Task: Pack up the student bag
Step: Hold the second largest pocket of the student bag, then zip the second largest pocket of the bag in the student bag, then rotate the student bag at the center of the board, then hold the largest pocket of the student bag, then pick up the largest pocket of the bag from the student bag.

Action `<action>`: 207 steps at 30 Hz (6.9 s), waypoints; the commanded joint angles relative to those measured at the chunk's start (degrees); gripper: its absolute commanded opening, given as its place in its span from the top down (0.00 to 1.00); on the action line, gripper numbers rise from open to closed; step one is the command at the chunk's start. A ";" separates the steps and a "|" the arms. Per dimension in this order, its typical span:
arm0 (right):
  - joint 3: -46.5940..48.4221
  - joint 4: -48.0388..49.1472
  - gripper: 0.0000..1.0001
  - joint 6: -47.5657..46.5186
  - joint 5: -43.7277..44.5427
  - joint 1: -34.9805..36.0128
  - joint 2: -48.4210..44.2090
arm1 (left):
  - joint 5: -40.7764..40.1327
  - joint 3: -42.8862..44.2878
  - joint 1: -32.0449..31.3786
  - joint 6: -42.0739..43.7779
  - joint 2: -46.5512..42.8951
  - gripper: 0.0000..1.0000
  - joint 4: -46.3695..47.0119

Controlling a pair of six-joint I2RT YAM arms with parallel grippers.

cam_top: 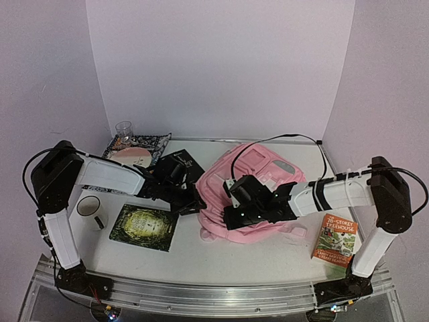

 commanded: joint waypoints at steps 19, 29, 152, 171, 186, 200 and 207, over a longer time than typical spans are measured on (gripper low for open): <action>-18.23 -18.05 1.00 -1.54 11.42 -13.70 -20.92 | -0.44 -1.14 1.74 5.50 -2.12 1.00 -0.79; -19.67 -19.79 1.00 -4.33 11.54 -24.60 -26.33 | 0.98 -3.64 2.68 10.26 -4.98 1.00 -3.89; 12.20 -10.68 1.00 -24.97 30.07 -0.93 2.65 | 4.51 8.78 6.20 34.13 10.80 0.47 12.54; 11.18 -7.72 1.00 -24.77 26.43 -1.60 1.33 | 1.31 10.16 5.14 38.78 18.20 0.49 23.11; 11.52 -7.25 1.00 -24.93 25.81 -2.09 2.06 | 3.48 9.11 4.93 39.66 19.37 0.77 28.37; 11.48 -7.16 1.00 -23.90 27.19 -3.14 2.46 | 3.92 5.11 4.51 36.36 16.64 1.00 29.02; 13.18 -7.73 1.00 -21.13 29.07 -4.79 4.48 | 5.98 -1.91 0.68 32.25 10.79 1.00 28.93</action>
